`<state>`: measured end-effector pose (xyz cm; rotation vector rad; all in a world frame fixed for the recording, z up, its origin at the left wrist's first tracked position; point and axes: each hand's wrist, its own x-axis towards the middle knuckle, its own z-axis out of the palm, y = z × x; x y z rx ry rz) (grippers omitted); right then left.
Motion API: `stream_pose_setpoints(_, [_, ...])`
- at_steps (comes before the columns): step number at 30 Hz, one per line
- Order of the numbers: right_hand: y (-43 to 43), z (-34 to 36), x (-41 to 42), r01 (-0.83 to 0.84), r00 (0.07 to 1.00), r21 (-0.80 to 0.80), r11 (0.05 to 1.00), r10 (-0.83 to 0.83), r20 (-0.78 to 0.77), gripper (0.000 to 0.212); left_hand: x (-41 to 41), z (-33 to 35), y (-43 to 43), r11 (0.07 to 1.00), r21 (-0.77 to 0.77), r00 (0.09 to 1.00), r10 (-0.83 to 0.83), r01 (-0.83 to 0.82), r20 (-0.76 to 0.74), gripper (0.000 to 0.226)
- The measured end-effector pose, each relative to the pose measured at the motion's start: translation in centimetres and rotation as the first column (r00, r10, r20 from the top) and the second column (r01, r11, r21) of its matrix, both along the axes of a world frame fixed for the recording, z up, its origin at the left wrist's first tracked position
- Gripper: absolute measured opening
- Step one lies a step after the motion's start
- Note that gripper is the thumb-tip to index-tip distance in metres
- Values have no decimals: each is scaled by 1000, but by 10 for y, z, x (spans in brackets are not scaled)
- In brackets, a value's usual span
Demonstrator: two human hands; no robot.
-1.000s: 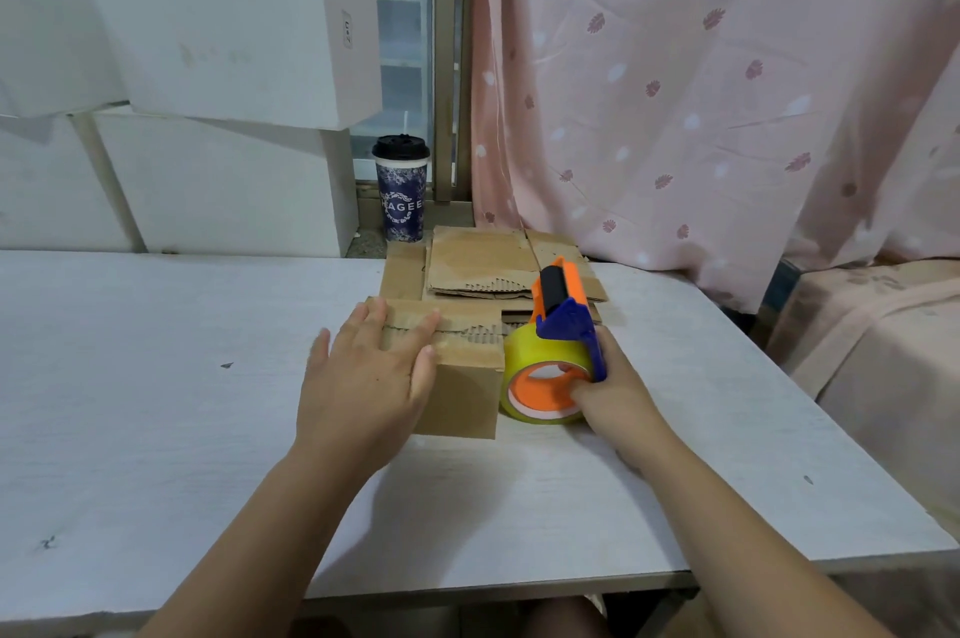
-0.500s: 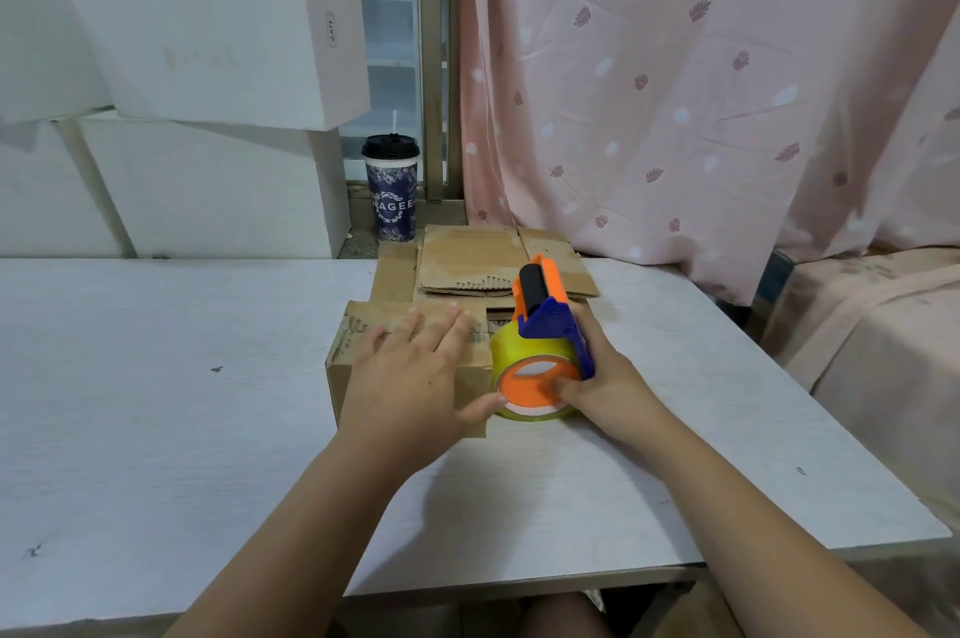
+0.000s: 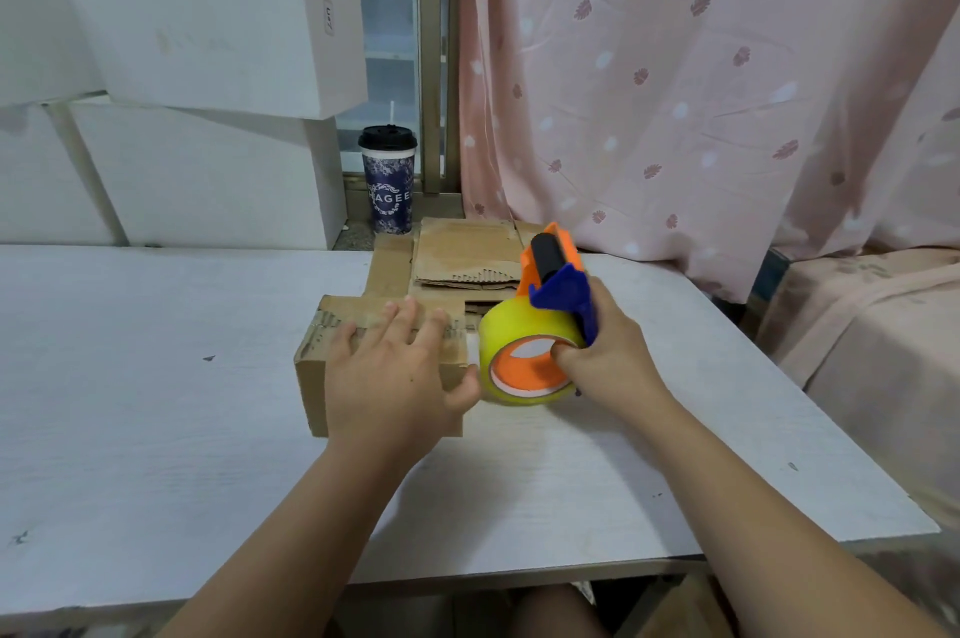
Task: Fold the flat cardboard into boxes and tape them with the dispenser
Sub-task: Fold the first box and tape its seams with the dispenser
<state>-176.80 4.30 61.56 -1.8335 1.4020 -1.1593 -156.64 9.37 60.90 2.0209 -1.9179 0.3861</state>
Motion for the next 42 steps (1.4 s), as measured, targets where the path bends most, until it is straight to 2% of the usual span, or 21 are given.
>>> stream_pose_setpoints(3, [5,12,-1,-71,997,11,997,71,30,60,6,-1,9,999,-46,1000,16,-17,-13,65])
stream_pose_setpoints(7, [4,17,9,-128,986,21,991,130,-104,64,14,0,14,997,-57,999,53,-53,-3,63])
stream_pose_setpoints(10, [5,10,17,-100,958,5,995,97,-269,67,22,0,15,995,-71,997,71,-73,-25,61])
stream_pose_setpoints(17, [3,14,34,-160,876,-127,979,81,-476,55,36,1,17,984,-100,989,142,-146,-52,60])
stream_pose_setpoints(19, [3,13,35,-157,880,-110,981,88,-466,55,39,0,18,982,-127,989,136,-143,-59,61])
stream_pose_setpoints(23, [6,16,36,-117,965,57,992,127,-229,56,48,-1,22,979,-179,993,84,-97,-78,59])
stream_pose_setpoints(25, [7,14,38,-117,958,36,992,123,-260,59,51,-1,23,979,-185,994,68,-83,-85,59])
stream_pose_setpoints(30, [8,12,49,-162,819,-91,983,83,-568,51,62,-2,25,975,-198,991,79,-100,-112,55])
stream_pose_setpoints(34, [8,18,50,-169,779,-87,982,79,-623,53,70,-3,25,974,-213,995,61,-78,-83,54])
stream_pose_setpoints(39, [10,25,61,-184,607,-101,978,33,-794,53,78,-4,26,977,-189,994,89,-99,-61,55])
stream_pose_setpoints(40, [9,27,62,-193,600,-74,978,58,-798,54,80,-4,26,977,-186,994,92,-102,-61,55])
stream_pose_setpoints(42, [9,31,61,-209,650,21,978,155,-744,55,82,-4,26,977,-186,994,91,-102,-65,54])
